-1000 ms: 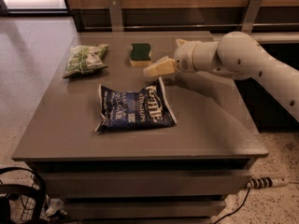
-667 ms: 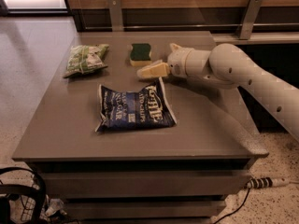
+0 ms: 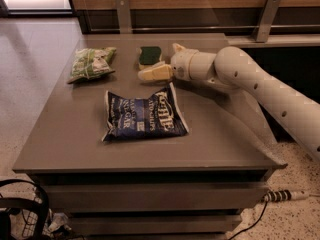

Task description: Pick sponge

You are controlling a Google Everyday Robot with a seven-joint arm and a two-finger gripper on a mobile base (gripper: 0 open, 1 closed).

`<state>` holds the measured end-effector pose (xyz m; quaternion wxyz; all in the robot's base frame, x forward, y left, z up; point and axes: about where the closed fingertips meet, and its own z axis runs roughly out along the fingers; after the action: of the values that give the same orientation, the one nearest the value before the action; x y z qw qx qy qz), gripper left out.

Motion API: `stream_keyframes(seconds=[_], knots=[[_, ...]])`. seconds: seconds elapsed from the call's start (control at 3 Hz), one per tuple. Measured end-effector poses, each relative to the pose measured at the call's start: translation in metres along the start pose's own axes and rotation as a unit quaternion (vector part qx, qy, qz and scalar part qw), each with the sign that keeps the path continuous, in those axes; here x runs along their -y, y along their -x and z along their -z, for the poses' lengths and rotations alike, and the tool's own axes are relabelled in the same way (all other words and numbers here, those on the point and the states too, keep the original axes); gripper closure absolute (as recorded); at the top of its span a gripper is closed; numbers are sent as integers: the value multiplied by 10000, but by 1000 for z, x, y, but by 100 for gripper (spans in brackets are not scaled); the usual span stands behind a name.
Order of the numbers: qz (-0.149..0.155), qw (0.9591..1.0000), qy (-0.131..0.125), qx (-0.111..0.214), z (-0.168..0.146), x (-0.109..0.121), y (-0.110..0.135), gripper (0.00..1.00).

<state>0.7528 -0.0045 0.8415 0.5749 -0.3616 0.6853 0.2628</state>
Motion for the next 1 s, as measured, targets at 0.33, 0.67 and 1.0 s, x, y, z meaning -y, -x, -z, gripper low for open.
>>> stream_keyframes(seconds=[0.33,0.67,1.0], knots=[[-52,9999,4,-121,-5,-1,-6,0],[-33,9995,-42,-316,-8,-3,-11,18],[-34,9994,-36,-348,-9,-4,-13,41]])
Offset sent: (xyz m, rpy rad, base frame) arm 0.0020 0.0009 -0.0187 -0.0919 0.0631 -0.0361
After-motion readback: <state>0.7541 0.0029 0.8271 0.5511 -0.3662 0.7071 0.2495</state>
